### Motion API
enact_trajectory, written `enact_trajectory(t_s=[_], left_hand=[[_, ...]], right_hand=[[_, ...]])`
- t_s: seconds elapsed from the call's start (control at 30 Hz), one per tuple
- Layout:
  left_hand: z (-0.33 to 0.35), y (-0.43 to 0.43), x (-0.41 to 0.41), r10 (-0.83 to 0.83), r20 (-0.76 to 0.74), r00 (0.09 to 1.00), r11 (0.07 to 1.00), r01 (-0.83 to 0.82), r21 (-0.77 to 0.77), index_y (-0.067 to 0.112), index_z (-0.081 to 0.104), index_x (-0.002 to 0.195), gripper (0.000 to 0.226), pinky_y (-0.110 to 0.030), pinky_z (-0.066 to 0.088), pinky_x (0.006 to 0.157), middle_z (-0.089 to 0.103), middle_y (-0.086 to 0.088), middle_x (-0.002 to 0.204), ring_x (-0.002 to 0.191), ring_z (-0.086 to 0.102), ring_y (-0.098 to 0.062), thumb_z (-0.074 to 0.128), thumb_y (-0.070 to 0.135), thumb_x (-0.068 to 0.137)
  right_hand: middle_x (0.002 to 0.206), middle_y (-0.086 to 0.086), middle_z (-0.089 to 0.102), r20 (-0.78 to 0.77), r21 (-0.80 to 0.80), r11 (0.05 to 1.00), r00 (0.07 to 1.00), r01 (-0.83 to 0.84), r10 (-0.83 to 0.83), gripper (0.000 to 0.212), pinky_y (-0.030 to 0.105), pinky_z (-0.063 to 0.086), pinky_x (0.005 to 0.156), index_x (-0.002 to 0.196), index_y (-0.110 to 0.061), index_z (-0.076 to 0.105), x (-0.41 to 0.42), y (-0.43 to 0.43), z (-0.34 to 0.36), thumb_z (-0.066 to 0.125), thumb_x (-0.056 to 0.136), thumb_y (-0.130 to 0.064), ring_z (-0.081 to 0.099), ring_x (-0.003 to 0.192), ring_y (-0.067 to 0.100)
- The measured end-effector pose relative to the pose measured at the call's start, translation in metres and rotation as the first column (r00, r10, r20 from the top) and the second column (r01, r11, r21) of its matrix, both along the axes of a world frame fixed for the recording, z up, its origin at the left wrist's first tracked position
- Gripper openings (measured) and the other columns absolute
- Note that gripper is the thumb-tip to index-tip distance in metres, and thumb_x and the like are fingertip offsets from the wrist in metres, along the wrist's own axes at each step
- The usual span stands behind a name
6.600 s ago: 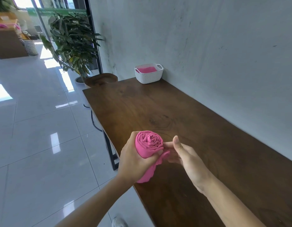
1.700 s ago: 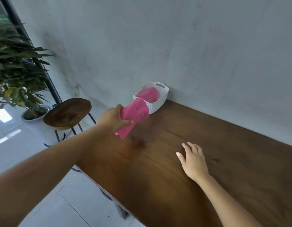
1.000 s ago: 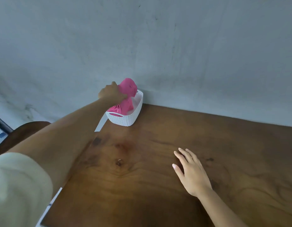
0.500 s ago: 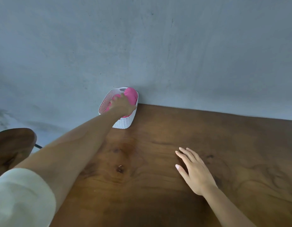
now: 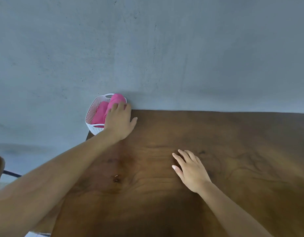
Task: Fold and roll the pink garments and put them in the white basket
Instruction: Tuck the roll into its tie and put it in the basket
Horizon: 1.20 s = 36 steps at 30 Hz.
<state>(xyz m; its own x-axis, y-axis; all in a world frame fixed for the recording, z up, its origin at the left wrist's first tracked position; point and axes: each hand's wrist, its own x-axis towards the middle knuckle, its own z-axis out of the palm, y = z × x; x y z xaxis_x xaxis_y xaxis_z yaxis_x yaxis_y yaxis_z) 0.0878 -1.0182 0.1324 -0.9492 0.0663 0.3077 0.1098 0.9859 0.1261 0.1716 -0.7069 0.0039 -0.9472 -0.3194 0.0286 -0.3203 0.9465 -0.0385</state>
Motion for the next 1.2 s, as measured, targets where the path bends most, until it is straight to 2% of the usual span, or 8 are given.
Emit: enact_trajectory(t_s=[0.1,0.27,0.43,0.67,0.77,0.9,1.07,1.2], left_hand=[[-0.01,0.021,0.018,-0.184,-0.068,0.981,0.977,0.19,0.096,0.012,0.061,0.127,0.042,-0.048,0.049,0.094,0.059,-0.01,0.125,0.115,0.053,-0.035,0.065,0.036,0.093],[-0.039,0.06,0.045,-0.344,-0.005,0.939,0.929,0.342,0.139,0.019,0.061,0.128,0.037,-0.04,0.048,0.099,0.06,-0.001,0.127,0.12,0.051,-0.026,0.056,0.041,0.098],[-0.076,0.103,0.073,-0.454,0.102,0.885,0.88,0.427,0.207,0.025,0.055,0.135,0.039,-0.032,0.045,0.103,0.055,0.008,0.132,0.124,0.047,-0.017,0.048,0.046,0.102],[-0.115,0.162,0.113,-0.571,0.168,0.803,0.806,0.51,0.301,0.029,0.058,0.131,0.036,-0.029,0.043,0.104,0.056,0.015,0.128,0.123,0.048,-0.012,0.051,0.046,0.101],[-0.122,0.19,0.124,-0.6,0.141,0.788,0.786,0.546,0.291,0.027,0.064,0.123,0.031,-0.029,0.045,0.1,0.06,0.014,0.12,0.117,0.052,-0.013,0.057,0.044,0.098],[-0.126,0.228,0.138,-0.574,0.119,0.81,0.804,0.53,0.269,0.026,0.069,0.114,0.025,-0.032,0.05,0.091,0.06,0.013,0.111,0.105,0.055,-0.014,0.064,0.04,0.094],[-0.128,0.276,0.156,-0.548,0.081,0.833,0.822,0.517,0.241,0.026,0.067,0.107,0.02,-0.032,0.05,0.086,0.059,0.013,0.108,0.101,0.056,-0.014,0.068,0.036,0.09],[-0.126,0.318,0.171,-0.511,0.092,0.855,0.851,0.488,0.194,0.026,0.067,0.111,0.022,-0.031,0.05,0.086,0.059,0.012,0.11,0.103,0.055,-0.014,0.067,0.036,0.091]], right_hand=[[0.151,-0.005,0.045,-0.014,-0.087,0.994,0.997,0.073,-0.075,0.058,0.035,0.038,0.113,0.146,-0.026,0.048,0.016,0.0,0.0,0.021,0.103,-0.054,0.038,0.14,0.017],[0.141,-0.012,0.052,-0.048,-0.245,0.944,0.969,0.223,-0.241,0.042,0.031,0.04,0.109,0.14,-0.026,0.052,0.054,0.023,0.002,0.044,0.104,-0.045,0.043,0.132,0.01],[0.135,-0.016,0.055,-0.054,-0.249,0.908,0.931,0.337,-0.361,0.038,0.027,0.039,0.106,0.136,-0.028,0.055,0.104,0.061,0.005,0.044,0.104,-0.043,0.044,0.127,0.006],[0.126,-0.014,0.061,-0.067,-0.238,0.815,0.828,0.528,-0.556,0.037,0.026,0.044,0.101,0.127,-0.028,0.063,0.178,0.117,0.001,0.04,0.104,-0.047,0.051,0.118,0.008],[0.121,-0.014,0.061,-0.087,-0.259,0.776,0.786,0.576,-0.612,0.047,0.027,0.047,0.096,0.122,-0.027,0.065,0.206,0.139,-0.003,0.03,0.103,-0.051,0.051,0.109,0.007],[0.119,-0.015,0.058,-0.109,-0.294,0.738,0.745,0.608,-0.658,0.044,0.026,0.047,0.091,0.119,-0.025,0.065,0.237,0.172,-0.009,0.032,0.102,-0.049,0.049,0.104,0.007],[0.121,-0.012,0.06,-0.107,-0.32,0.714,0.725,0.622,-0.68,0.045,0.031,0.05,0.092,0.119,-0.025,0.067,0.258,0.215,-0.011,0.034,0.101,-0.051,0.052,0.109,0.009],[0.127,-0.01,0.059,-0.059,-0.356,0.702,0.735,0.617,-0.675,0.044,0.034,0.05,0.097,0.124,-0.026,0.065,0.277,0.259,-0.012,0.036,0.102,-0.051,0.05,0.119,0.01]])
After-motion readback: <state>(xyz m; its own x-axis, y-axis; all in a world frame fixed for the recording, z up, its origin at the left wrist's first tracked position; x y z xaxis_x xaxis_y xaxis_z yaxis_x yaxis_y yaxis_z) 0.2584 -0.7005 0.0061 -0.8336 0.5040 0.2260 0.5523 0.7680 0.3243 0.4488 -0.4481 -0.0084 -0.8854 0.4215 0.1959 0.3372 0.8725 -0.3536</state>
